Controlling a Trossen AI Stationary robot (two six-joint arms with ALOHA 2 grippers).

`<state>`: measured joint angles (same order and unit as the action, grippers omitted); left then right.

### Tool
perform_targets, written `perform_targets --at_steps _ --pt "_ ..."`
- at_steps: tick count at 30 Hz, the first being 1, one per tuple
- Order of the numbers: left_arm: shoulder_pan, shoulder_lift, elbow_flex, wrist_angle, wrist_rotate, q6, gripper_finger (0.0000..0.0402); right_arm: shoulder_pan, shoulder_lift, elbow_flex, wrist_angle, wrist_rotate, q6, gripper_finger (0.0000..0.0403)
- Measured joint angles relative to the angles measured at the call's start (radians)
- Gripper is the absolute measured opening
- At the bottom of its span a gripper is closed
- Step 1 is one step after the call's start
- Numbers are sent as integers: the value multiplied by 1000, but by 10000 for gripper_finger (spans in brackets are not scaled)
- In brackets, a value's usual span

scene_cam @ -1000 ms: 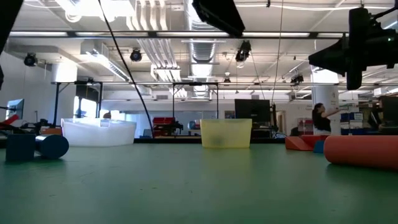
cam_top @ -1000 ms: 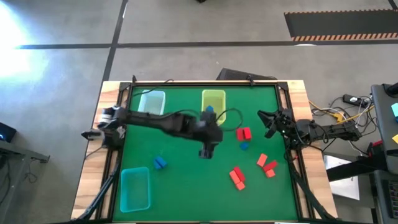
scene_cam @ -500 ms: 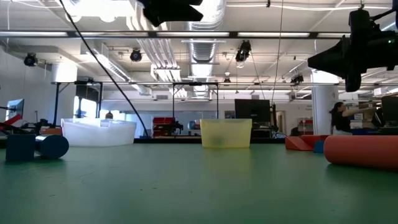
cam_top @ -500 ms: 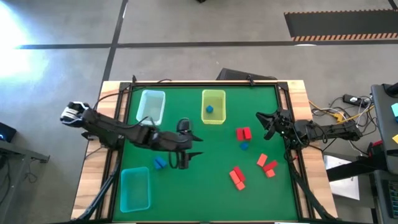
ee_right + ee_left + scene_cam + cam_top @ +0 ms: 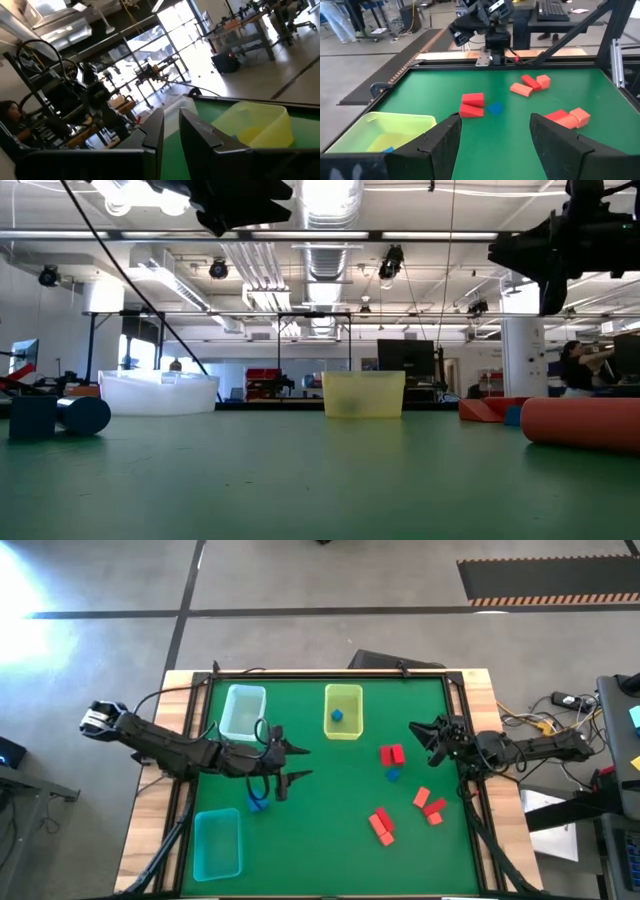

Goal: Sort & place blocks by color
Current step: Put the red block into the white bin

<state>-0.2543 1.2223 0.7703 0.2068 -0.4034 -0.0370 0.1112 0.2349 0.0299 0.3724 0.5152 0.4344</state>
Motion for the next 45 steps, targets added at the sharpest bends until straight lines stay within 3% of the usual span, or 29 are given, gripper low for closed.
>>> perform_targets --at_steps 7,15,22,30,35,40,45 --pt "2 0 -2 1 -2 24 219 0 157 1 114 0 23 50" --pt "4 1 -2 2 -3 24 219 0 361 108 79 0 74 50" --pt "4 1 -2 2 -3 24 219 5 549 333 -257 -5 171 50" --pt "6 1 -4 2 -3 23 219 16 772 616 -798 -7 454 50" --pt "6 2 -5 2 -3 23 219 18 895 725 -1060 -27 628 50" --pt "6 2 -7 2 -3 23 219 20 981 748 -1153 -101 672 55" --pt "6 2 -7 2 -3 23 219 20 1048 747 -1174 -123 711 104"
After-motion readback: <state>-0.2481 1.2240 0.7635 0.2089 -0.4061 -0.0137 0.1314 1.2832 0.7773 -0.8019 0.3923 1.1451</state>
